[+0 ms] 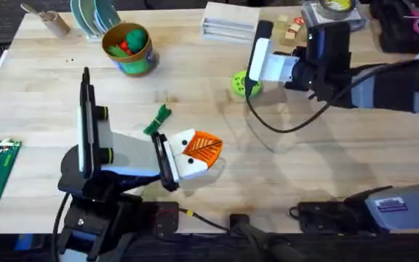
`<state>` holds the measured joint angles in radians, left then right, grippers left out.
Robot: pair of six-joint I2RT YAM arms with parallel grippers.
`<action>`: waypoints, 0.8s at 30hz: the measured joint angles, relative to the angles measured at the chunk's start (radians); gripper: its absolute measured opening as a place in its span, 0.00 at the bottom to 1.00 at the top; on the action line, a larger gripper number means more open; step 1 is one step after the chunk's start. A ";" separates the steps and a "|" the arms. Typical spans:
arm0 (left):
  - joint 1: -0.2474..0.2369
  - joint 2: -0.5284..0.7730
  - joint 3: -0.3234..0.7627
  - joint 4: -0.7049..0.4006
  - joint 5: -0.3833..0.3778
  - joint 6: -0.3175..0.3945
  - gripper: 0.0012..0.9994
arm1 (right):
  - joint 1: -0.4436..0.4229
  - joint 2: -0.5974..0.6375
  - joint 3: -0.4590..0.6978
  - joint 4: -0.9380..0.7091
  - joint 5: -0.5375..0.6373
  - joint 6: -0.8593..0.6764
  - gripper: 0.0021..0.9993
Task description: Pick up the gripper from the table and insert it into the empty holder that is missing its gripper. Then pick up a screw, insert it into the mounting hole, and use the screwdriver to tighten it. Finally, clean up the table by picking up the vegetable and placing it into the bucket.
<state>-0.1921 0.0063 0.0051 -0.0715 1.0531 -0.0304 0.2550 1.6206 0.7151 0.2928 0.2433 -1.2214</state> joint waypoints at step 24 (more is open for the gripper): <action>0.000 0.000 0.000 0.001 0.000 0.001 0.26 | 0.073 0.020 0.048 -0.118 0.154 0.073 0.99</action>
<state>-0.1921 0.0063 0.0051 -0.0708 1.0533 -0.0292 0.3279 1.6409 0.7630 0.1747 0.3975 -1.1481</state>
